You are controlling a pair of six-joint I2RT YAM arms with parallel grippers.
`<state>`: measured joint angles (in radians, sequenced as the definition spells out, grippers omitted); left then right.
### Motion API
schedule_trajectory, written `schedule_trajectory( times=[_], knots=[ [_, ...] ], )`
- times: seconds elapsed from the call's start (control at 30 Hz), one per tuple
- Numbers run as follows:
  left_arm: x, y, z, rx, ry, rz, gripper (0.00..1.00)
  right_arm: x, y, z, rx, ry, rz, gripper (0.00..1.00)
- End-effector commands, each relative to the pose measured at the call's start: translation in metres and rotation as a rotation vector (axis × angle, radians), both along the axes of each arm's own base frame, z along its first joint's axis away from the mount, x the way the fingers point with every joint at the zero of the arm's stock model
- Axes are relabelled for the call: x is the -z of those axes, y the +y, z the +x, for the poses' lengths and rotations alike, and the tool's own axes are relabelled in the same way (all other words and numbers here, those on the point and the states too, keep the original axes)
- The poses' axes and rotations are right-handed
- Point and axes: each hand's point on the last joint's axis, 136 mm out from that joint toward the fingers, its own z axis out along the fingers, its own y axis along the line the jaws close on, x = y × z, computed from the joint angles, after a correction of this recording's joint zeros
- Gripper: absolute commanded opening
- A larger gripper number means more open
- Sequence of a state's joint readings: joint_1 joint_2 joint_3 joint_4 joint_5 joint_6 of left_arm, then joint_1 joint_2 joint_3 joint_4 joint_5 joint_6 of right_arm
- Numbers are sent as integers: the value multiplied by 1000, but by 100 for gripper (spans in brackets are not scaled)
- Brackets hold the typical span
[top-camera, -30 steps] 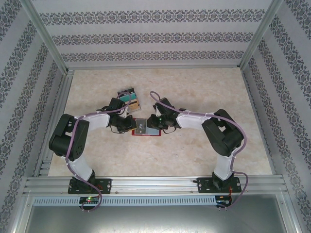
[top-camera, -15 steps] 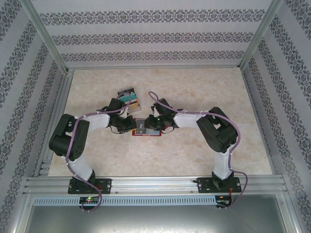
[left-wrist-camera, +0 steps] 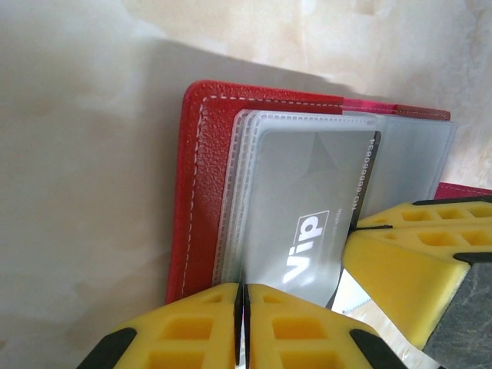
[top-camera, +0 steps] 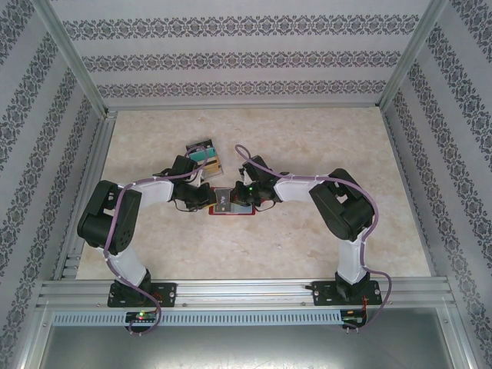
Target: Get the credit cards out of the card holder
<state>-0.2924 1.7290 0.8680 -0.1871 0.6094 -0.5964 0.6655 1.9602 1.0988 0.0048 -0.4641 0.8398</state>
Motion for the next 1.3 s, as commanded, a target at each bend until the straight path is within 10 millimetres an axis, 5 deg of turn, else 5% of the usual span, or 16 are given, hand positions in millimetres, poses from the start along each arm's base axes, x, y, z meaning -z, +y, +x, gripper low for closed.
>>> schedule_trajectory(
  times=[0.0, 0.63, 0.9, 1.1, 1.27],
  knots=[
    [10, 2, -7, -4, 43, 9, 12, 0, 3, -3, -12, -1, 5, 0],
    [6, 8, -6, -1, 38, 49, 12, -12, -40, -3, 59, -28, 4, 0],
    [-22, 3, 6, -7, -19, 16, 18, -33, -51, -4, 65, -66, 32, 0],
    [-49, -8, 16, -30, -64, -67, 38, -51, -50, -4, 54, -101, 77, 0],
    [-74, -23, 27, -68, -97, -227, 43, -73, -45, 1, 48, -135, 156, 0]
  ],
)
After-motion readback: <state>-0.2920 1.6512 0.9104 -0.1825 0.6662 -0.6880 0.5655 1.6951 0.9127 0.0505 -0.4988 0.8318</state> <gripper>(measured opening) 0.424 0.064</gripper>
